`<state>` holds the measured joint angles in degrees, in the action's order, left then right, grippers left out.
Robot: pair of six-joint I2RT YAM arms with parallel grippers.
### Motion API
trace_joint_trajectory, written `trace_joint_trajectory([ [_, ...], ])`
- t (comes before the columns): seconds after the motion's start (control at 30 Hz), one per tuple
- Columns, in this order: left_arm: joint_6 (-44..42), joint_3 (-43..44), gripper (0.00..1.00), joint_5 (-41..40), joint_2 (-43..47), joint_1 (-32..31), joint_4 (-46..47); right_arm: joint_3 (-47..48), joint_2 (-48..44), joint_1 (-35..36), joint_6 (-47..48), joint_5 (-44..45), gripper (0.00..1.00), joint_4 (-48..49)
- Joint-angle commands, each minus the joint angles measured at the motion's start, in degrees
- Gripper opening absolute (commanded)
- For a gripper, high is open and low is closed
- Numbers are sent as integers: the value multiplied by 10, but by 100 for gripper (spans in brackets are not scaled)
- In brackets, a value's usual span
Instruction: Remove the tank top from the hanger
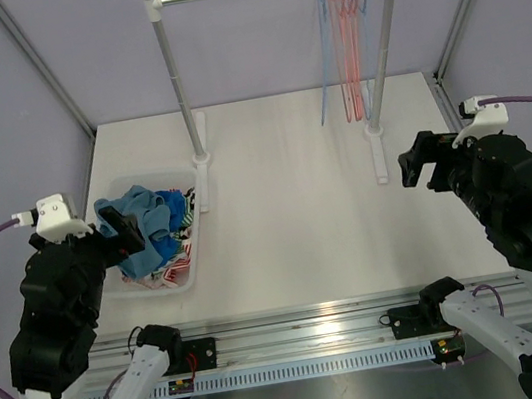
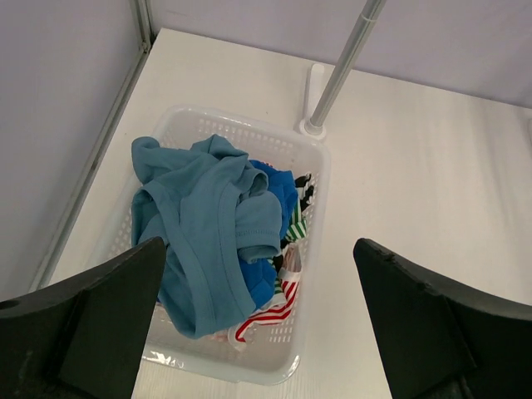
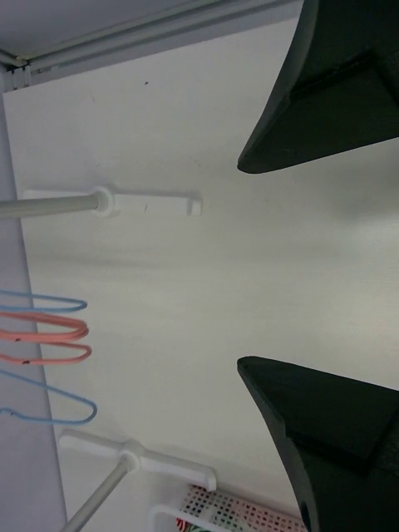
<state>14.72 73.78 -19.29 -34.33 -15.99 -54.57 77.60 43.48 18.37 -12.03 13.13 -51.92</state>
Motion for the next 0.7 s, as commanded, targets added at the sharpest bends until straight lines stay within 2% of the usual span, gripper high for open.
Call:
trace_joint_trajectory([
  [0.0,-14,-33,99,-8,38,-15,-22,20,-10,2,16,55,100,-55],
  [0.27,-32,-116,99,13,145,-23,15,6,-44,2,33,110,100,-80],
  [0.4,-30,-126,99,4,157,-23,15,-13,-82,2,38,86,99,-54],
  [0.67,-30,-136,99,7,167,-23,37,-23,-88,1,46,73,100,-36],
])
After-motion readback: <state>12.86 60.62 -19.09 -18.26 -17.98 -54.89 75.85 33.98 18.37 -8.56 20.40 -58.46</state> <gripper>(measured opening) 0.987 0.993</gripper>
